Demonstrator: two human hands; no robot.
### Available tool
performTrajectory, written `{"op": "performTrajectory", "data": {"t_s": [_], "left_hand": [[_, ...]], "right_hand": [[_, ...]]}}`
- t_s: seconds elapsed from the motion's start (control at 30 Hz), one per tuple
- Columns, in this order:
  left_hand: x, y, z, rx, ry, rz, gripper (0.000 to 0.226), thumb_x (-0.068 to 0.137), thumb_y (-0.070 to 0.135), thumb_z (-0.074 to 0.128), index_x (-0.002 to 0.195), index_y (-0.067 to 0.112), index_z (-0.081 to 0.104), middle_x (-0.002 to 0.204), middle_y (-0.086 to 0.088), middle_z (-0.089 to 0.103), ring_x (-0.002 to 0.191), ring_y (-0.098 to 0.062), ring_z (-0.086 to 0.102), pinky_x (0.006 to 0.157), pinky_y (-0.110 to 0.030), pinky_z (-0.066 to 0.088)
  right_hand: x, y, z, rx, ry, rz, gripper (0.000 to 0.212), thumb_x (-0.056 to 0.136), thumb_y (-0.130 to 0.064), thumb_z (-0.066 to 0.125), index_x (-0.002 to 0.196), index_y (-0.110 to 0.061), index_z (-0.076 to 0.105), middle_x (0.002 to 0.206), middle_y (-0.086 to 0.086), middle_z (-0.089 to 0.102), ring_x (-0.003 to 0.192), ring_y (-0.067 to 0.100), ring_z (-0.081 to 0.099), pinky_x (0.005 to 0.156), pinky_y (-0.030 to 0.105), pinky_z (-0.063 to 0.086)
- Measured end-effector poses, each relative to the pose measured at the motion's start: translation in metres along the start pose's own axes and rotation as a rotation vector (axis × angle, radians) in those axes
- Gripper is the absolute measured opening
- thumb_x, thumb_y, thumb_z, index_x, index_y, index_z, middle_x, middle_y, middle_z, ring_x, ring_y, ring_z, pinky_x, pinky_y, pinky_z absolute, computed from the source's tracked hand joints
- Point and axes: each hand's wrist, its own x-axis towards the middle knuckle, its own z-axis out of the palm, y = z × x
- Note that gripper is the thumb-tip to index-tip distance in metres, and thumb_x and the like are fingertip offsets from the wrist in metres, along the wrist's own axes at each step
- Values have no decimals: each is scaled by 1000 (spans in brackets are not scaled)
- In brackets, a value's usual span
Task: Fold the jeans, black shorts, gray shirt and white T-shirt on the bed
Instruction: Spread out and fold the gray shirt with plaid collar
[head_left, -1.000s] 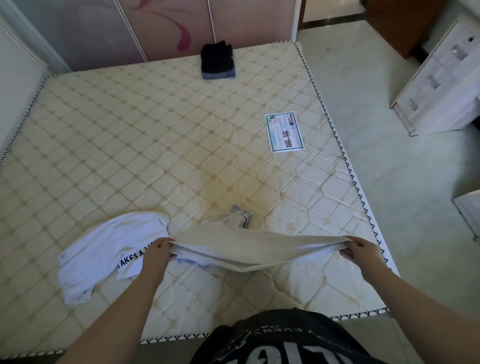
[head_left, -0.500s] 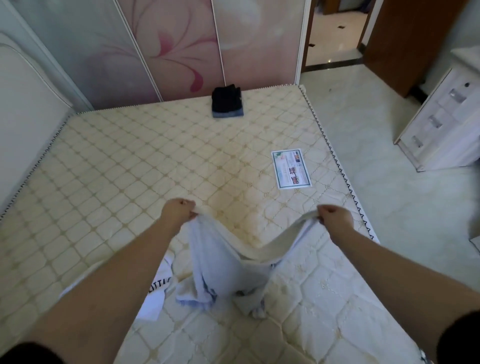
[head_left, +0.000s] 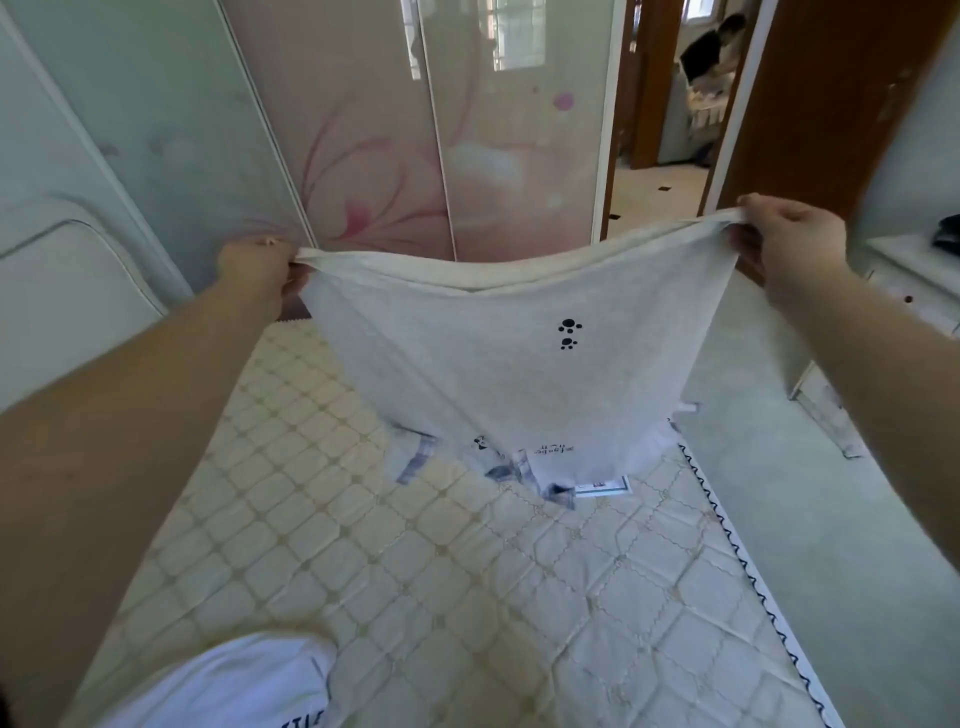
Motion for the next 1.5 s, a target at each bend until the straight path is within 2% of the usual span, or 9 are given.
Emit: {"op": "performTrajectory", "data": {"t_s": [0.1, 0.2, 0.37, 0.57, 0.8, 0.97, 1.33, 1.43, 1.5], "left_hand": [[6, -11, -2, -4, 3, -68, 24, 100, 13, 48, 77, 15, 54, 46, 4, 62, 38, -3, 59, 38, -16, 47], [-1, -49, 0, 67, -21, -181, 26, 100, 12, 43, 77, 14, 54, 44, 3, 61, 35, -2, 57, 35, -14, 43], [-45, -167, -7, 105, -25, -397, 19, 102, 9, 36, 113, 6, 52, 98, -12, 63, 65, -17, 62, 59, -28, 49], [-128, -308, -62, 245, -134, -780, 39, 104, 16, 42, 136, -7, 43, 138, -25, 52, 125, -38, 53, 95, -43, 45], [-215, -432, -119, 294, -27, -977, 40, 103, 10, 45, 139, -5, 42, 141, -25, 48, 131, -38, 47, 104, -44, 38], [-260, -467, -156, 351, 16, -1052, 44, 97, 4, 54, 139, -5, 43, 138, -28, 50, 127, -42, 50, 103, -45, 44], [-342, -493, -195, 416, -16, -1199, 40, 102, 13, 48, 134, -11, 47, 130, -27, 57, 118, -39, 58, 95, -45, 48], [-347, -488, -196, 425, -51, -1196, 39, 102, 14, 48, 134, -9, 47, 126, -25, 59, 113, -36, 60, 96, -45, 49], [-339, -483, -185, 412, -66, -1137, 38, 102, 17, 49, 131, -8, 49, 120, -24, 61, 105, -34, 63, 94, -44, 50]], "right_hand": [[8, 12, -21, 36, -7, 12, 16, 81, -32, 76, 92, -21, 77, 87, -5, 76, 77, 8, 74, 65, 22, 59], [9, 59, -41, -20, -33, 93, 25, 85, -26, 75, 104, -9, 72, 85, 5, 74, 67, 8, 73, 58, 17, 56], [-29, 179, -82, -157, 6, 287, 26, 90, -11, 67, 114, 0, 65, 64, 7, 69, 49, 7, 67, 53, 16, 56], [-107, 302, -140, -347, -10, 816, 12, 95, -3, 58, 100, 7, 53, 40, 10, 59, 32, 12, 59, 30, 22, 46], [-179, 404, -198, -451, 83, 1010, 17, 94, -3, 60, 79, 1, 54, 43, 9, 61, 33, 13, 59, 32, 23, 47], [-211, 436, -221, -461, 115, 1005, 16, 95, -3, 58, 80, 1, 53, 99, 22, 57, 66, 27, 59, 37, 23, 51], [-298, 450, -282, -654, -1, 1103, 23, 99, -2, 50, 112, 16, 56, 103, 31, 59, 78, 31, 59, 57, 29, 59], [-302, 459, -281, -640, 32, 1117, 29, 100, -5, 51, 117, 18, 54, 104, 31, 60, 89, 36, 59, 84, 43, 55], [-291, 459, -265, -599, 21, 1065, 30, 99, -10, 52, 114, 16, 56, 97, 25, 61, 84, 32, 59, 83, 41, 52]]}}
